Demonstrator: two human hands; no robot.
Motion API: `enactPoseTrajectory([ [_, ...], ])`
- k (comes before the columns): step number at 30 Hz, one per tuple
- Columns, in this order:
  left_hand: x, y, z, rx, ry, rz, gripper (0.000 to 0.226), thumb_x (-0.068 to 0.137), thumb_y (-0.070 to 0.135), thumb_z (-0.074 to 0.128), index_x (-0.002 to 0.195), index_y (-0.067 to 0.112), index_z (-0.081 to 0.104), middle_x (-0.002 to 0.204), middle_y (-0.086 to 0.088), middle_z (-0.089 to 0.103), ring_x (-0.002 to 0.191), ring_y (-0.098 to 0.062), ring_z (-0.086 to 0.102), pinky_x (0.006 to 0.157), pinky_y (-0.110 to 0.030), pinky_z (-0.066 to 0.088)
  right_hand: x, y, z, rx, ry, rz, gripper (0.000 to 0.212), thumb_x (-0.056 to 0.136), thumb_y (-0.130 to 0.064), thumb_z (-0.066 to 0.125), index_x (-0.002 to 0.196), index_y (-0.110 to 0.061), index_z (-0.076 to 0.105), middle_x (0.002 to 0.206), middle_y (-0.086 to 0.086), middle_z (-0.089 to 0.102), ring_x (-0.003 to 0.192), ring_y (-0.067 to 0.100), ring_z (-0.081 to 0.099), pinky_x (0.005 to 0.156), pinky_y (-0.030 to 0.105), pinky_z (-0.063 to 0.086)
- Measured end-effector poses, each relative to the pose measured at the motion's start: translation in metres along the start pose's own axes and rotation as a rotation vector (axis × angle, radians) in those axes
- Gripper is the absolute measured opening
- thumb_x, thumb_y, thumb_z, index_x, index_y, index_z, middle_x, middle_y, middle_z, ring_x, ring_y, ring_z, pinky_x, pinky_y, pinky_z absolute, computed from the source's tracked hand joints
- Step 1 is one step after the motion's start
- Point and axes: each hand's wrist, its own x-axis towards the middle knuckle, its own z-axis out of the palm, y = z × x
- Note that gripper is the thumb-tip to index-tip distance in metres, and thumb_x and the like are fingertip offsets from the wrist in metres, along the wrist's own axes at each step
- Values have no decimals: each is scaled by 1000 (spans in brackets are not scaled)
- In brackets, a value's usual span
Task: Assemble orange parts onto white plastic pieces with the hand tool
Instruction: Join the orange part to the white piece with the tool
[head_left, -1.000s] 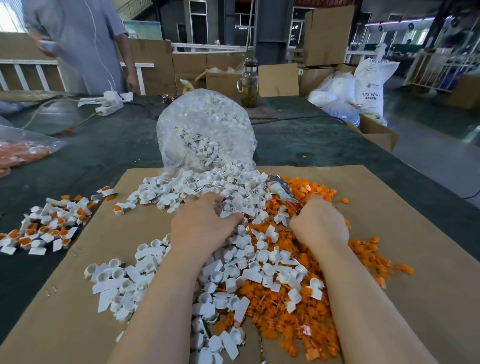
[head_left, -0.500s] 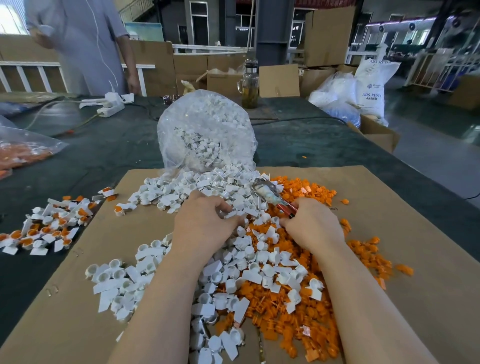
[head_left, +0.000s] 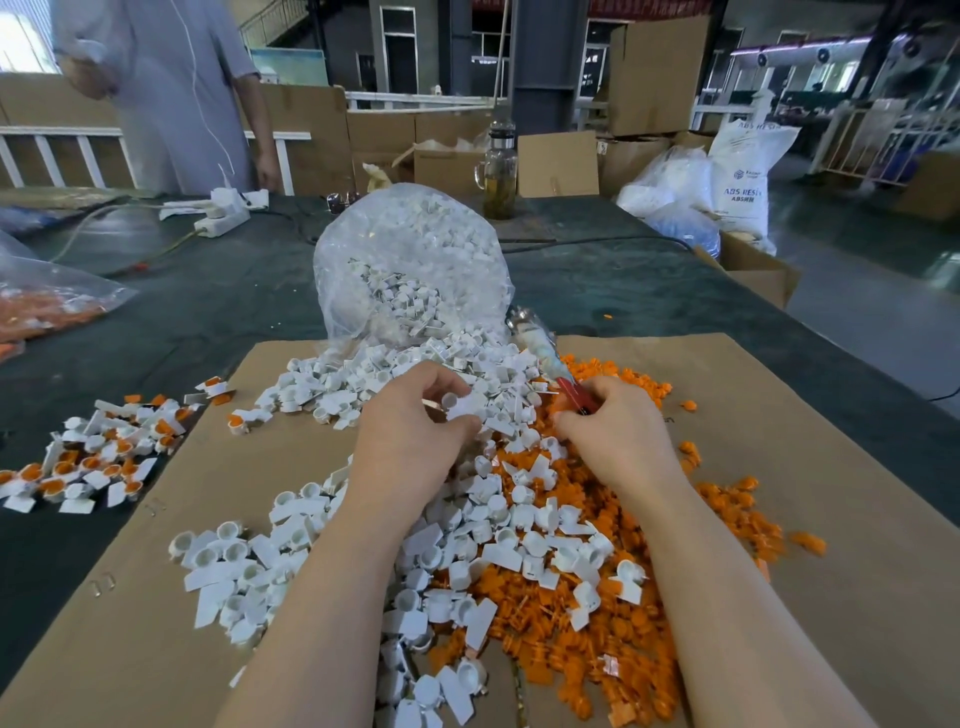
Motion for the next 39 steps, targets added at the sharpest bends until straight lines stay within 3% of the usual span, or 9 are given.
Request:
enactPoseTrajectory([
  [5,-3,4,2,-116,26,27,17,93,19,67,98,35,71,95,18,71,87,-4,68,80,-26,52,-6,-8,4,289,-25,-14,6,87,-24,69,90,-26,65,85,-4,67,75,15,66,69,35,57],
  [9,-4,6,2,-212,57,12,22,96,22,64,90,42,69,85,19,70,64,3,66,64,-16,49,-7,-14,6,465,-66,-10,12,83,-20,75,87,-28,68,88,-10,70,83,5,66,74,25,51],
  [16,-2,6,1,-185,51,-29,10,94,33,66,94,40,72,64,6,62,44,-1,46,45,-12,36,-9,-17,6,568,-26,-23,10,81,-24,78,81,-28,68,76,-15,70,71,-4,62,69,18,43],
  [24,-4,13,0,-547,55,-182,12,86,33,75,82,22,74,56,7,66,46,-2,55,49,-12,47,-11,-21,7,615,-23,-74,16,80,-17,78,79,-28,67,75,-18,69,71,-4,63,70,18,45],
  [26,-4,14,0,-554,49,-170,5,86,23,76,81,24,75,60,8,69,48,-1,57,51,-10,49,-11,-21,7,625,-22,-88,14,81,-19,78,79,-28,68,78,-18,70,75,-2,65,72,18,46],
  [28,-4,14,2,-520,52,-157,15,86,12,75,81,26,75,66,9,72,53,0,62,55,-11,51,-11,-21,7,627,-31,-101,12,82,-20,77,81,-29,69,80,-16,71,78,0,66,76,21,49],
  [31,-3,14,4,-472,73,-144,19,85,8,75,89,26,70,69,5,70,58,-3,67,64,-22,56,-12,-22,8,615,-51,-135,12,82,-20,77,83,-30,70,83,-14,72,82,2,68,79,22,51],
  [34,-3,14,6,-473,81,-164,25,82,9,77,99,20,62,77,-1,70,60,-7,69,66,-27,57,-14,-24,9,617,-58,-179,15,83,-17,76,81,-31,69,84,-10,73,82,4,69,71,17,53],
  [39,-4,14,6,-507,73,-170,11,82,8,77,77,12,67,64,-1,72,57,-8,69,59,-22,57,-14,-27,12,598,-6,-216,15,83,-19,77,79,-31,67,82,-13,71,77,2,67,66,10,51],
])
